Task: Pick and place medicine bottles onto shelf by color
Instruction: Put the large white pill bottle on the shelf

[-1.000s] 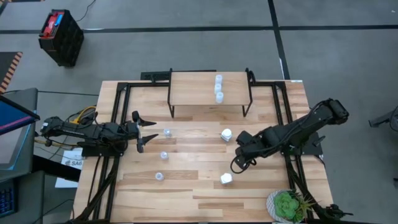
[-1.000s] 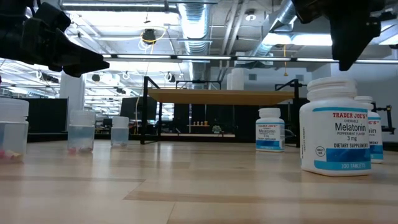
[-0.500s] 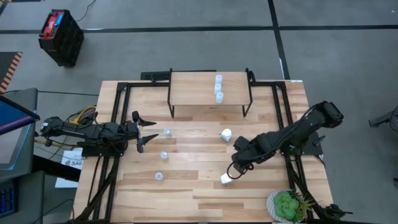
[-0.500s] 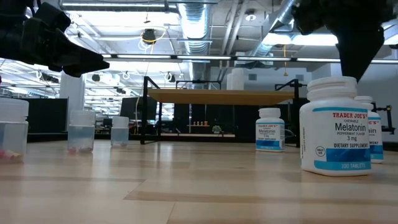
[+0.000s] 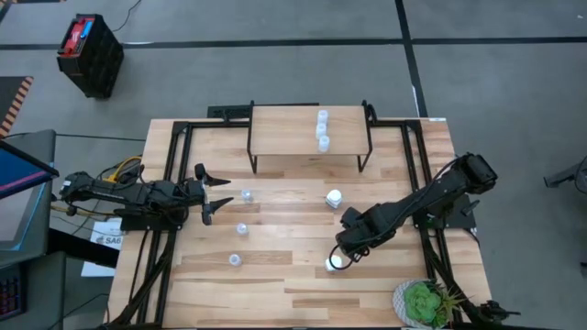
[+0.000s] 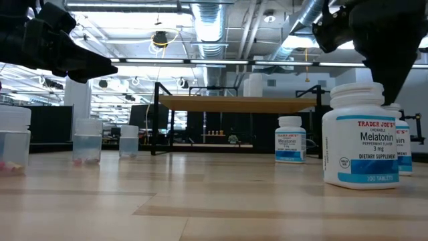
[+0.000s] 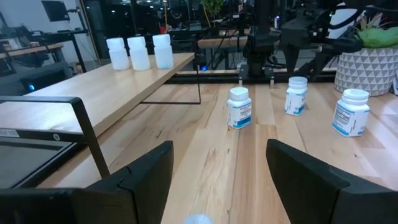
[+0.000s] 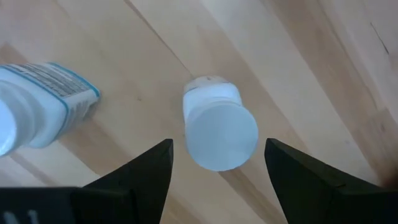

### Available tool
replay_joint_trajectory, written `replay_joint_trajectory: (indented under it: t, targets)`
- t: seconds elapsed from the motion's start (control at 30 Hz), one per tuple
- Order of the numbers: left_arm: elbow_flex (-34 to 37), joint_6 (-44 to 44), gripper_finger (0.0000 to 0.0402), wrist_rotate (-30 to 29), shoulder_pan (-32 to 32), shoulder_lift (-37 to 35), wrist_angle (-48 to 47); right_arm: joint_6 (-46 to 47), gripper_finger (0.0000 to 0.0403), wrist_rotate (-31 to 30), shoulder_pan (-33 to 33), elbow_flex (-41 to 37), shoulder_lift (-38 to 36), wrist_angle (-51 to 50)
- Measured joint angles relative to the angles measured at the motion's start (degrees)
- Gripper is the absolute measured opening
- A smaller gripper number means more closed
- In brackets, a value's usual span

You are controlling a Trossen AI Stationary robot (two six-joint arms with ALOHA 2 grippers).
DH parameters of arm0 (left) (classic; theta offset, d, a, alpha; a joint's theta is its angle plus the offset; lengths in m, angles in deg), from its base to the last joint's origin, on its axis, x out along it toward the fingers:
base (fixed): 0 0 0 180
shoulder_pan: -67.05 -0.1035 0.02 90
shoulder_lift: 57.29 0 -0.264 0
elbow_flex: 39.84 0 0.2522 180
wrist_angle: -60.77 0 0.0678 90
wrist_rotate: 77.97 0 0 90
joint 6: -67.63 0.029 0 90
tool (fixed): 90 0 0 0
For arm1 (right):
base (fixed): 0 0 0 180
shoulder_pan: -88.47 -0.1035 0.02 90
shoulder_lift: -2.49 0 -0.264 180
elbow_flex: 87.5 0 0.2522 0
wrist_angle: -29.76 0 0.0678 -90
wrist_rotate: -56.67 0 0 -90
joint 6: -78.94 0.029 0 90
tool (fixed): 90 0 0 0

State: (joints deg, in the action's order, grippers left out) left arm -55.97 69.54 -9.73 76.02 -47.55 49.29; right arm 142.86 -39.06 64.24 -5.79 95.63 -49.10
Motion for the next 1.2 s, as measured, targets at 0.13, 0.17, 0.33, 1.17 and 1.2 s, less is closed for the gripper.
replay_joint_trajectory:
  t: [0.13, 0.17, 0.33, 1.17, 1.2]
  targets:
    - [0.0, 0.0, 0.0245, 0.0, 0.0, 0.0, 0.0, 0.1, 0.0276, 0.0, 0.0, 0.0, 0.0, 1.2]
    - [0.0, 0.0, 0.0245, 0.0, 0.0, 0.0, 0.0, 0.1, 0.0276, 0.0, 0.0, 0.0, 0.0, 1.2]
    - [0.0, 0.2, 0.0245, 0.0, 0.0, 0.0, -0.1, 0.1, 0.0276, 0.0, 0.9, 0.0, 1.1, 1.0]
    - [0.0, 0.4, 0.0245, 0.0, 0.0, 0.0, -0.4, -3.1, 0.0271, 4.1, 3.0, 0.0, 1.8, 0.5]
    - [0.0, 0.4, 0.0245, 0.0, 0.0, 0.0, -0.4, -3.1, 0.0267, 4.1, 3.0, 0.0, 1.8, 0.5]
